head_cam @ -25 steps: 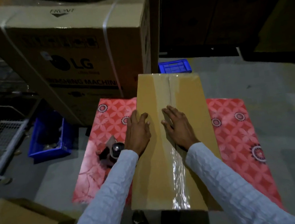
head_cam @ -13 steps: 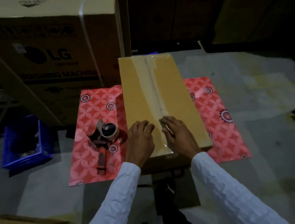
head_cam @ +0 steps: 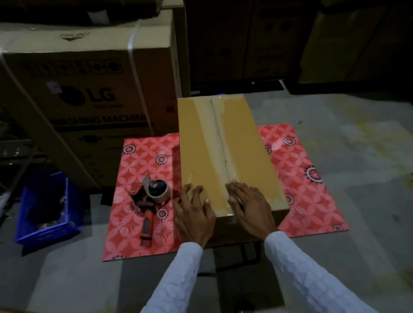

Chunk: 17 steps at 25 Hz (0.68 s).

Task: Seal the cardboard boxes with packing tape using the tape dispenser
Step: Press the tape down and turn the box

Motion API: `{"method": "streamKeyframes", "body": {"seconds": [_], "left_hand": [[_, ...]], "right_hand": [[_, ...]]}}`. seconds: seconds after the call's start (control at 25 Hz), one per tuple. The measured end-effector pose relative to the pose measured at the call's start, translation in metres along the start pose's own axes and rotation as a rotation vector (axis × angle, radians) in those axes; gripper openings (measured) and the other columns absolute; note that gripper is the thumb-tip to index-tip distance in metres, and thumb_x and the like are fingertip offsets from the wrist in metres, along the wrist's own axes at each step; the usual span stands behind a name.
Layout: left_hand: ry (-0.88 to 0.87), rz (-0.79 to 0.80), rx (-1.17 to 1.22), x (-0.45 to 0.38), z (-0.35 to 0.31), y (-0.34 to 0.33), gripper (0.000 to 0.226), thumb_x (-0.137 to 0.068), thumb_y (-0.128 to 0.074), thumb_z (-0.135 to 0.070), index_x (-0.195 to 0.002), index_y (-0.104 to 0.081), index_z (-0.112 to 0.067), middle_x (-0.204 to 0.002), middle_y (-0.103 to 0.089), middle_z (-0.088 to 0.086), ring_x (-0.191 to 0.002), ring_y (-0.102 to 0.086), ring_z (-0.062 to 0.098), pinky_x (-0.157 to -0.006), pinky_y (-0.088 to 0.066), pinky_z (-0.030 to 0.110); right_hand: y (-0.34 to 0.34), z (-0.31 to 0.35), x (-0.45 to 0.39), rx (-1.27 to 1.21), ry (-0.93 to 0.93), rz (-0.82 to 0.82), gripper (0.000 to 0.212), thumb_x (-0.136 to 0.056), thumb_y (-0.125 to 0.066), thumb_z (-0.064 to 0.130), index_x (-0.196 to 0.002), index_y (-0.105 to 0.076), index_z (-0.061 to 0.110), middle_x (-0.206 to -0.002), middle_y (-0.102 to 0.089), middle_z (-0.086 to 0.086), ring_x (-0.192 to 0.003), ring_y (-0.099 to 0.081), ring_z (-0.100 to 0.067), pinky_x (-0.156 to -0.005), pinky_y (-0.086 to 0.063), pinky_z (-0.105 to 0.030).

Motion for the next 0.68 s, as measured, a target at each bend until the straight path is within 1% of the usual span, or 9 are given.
{"method": "streamKeyframes", "body": {"seconds": [0.16, 0.24, 0.32, 0.4, 0.48, 0.52, 0.6, 0.64, 0.68], "left_hand": [[-0.183, 0.017, 0.012, -0.028, 0.006, 0.001, 0.036, -0.087, -0.054, -0.028, -0.12, -0.069, -0.026, -0.136, -0.058, 0.003, -0.114, -0.055, 0.031, -0.077, -0.053, 0.039], [-0.299, 0.072, -0.008, -0.051, 0.01, 0.0, 0.035, -0.09, -0.053, -0.031, -0.121, -0.068, -0.031, -0.135, -0.057, 0.001, -0.11, -0.057, 0.031, -0.07, -0.053, 0.038], [-0.401, 0.154, -0.003, -0.073, 0.012, 0.002, 0.034, -0.095, -0.048, -0.04, -0.124, -0.064, -0.035, -0.138, -0.056, 0.0, -0.115, -0.054, 0.03, -0.073, -0.055, 0.044], [-0.427, 0.202, -0.019, -0.088, 0.012, 0.0, 0.037, -0.095, -0.05, -0.041, -0.129, -0.063, -0.032, -0.14, -0.054, 0.002, -0.121, -0.048, 0.029, -0.082, -0.054, 0.05], [-0.267, 0.144, 0.008, -0.089, 0.016, 0.005, 0.044, -0.093, -0.063, -0.033, -0.137, -0.058, -0.027, -0.143, -0.048, 0.008, -0.13, -0.041, 0.031, -0.096, -0.05, 0.056], [-0.098, 0.077, 0.069, -0.082, 0.022, 0.008, 0.054, -0.092, -0.069, -0.028, -0.143, -0.051, -0.024, -0.148, -0.042, 0.012, -0.135, -0.037, 0.033, -0.104, -0.046, 0.056], [0.3, -0.018, 0.336, -0.045, 0.036, 0.007, 0.075, -0.093, -0.072, -0.025, -0.155, -0.031, -0.02, -0.159, -0.027, 0.015, -0.142, -0.032, 0.038, -0.11, -0.041, 0.052], [0.407, -0.027, 0.456, -0.027, 0.036, 0.0, 0.08, -0.095, -0.07, -0.025, -0.159, -0.023, -0.018, -0.164, -0.021, 0.015, -0.145, -0.031, 0.04, -0.112, -0.04, 0.052], [0.444, -0.031, 0.524, -0.015, 0.031, -0.005, 0.082, -0.097, -0.067, -0.025, -0.161, -0.017, -0.016, -0.167, -0.016, 0.014, -0.148, -0.029, 0.041, -0.114, -0.038, 0.054]], "right_hand": [[0.002, 0.008, -0.002, 0.054, -0.003, 0.027, 0.051, -0.105, -0.042, 0.041, -0.152, -0.048, 0.024, -0.155, -0.051, 0.0, -0.142, -0.046, -0.019, -0.12, -0.03, -0.042], [0.004, 0.014, -0.004, 0.059, 0.006, 0.018, 0.05, -0.102, -0.046, 0.042, -0.148, -0.054, 0.023, -0.149, -0.056, -0.001, -0.135, -0.053, -0.02, -0.115, -0.036, -0.042], [0.006, 0.02, -0.01, 0.108, 0.033, 0.015, 0.049, -0.099, -0.046, 0.047, -0.143, -0.058, 0.027, -0.14, -0.063, 0.002, -0.123, -0.059, -0.022, -0.106, -0.044, -0.041], [0.005, 0.023, -0.021, 0.167, 0.113, 0.049, 0.048, -0.099, -0.046, 0.054, -0.138, -0.059, 0.029, -0.128, -0.064, 0.004, -0.115, -0.056, -0.021, -0.097, -0.046, -0.039], [0.002, 0.019, -0.032, 0.133, 0.158, 0.115, 0.047, -0.099, -0.048, 0.059, -0.136, -0.055, 0.03, -0.128, -0.055, 0.002, -0.12, -0.045, -0.018, -0.098, -0.043, -0.039], [0.0, 0.015, -0.034, 0.099, 0.157, 0.14, 0.047, -0.099, -0.049, 0.061, -0.136, -0.052, 0.032, -0.133, -0.049, 0.002, -0.126, -0.04, -0.018, -0.103, -0.039, -0.039], [-0.003, 0.009, -0.033, 0.065, 0.15, 0.147, 0.045, -0.099, -0.048, 0.061, -0.136, -0.046, 0.035, -0.141, -0.041, 0.001, -0.135, -0.033, -0.017, -0.111, -0.032, -0.041], [-0.003, 0.008, -0.031, 0.069, 0.149, 0.137, 0.043, -0.1, -0.047, 0.06, -0.136, -0.045, 0.036, -0.143, -0.04, 0.002, -0.138, -0.033, -0.017, -0.112, -0.03, -0.042], [-0.004, 0.007, -0.029, 0.077, 0.151, 0.124, 0.041, -0.101, -0.046, 0.058, -0.136, -0.044, 0.036, -0.145, -0.039, 0.002, -0.139, -0.033, -0.017, -0.113, -0.028, -0.042]]}}
Point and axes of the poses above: each hand's wrist, its own x-axis away from the middle knuckle, its own y-axis out of the back of the hand, z = x × y, the point moved 10 cm from there along -x, towards the middle knuckle
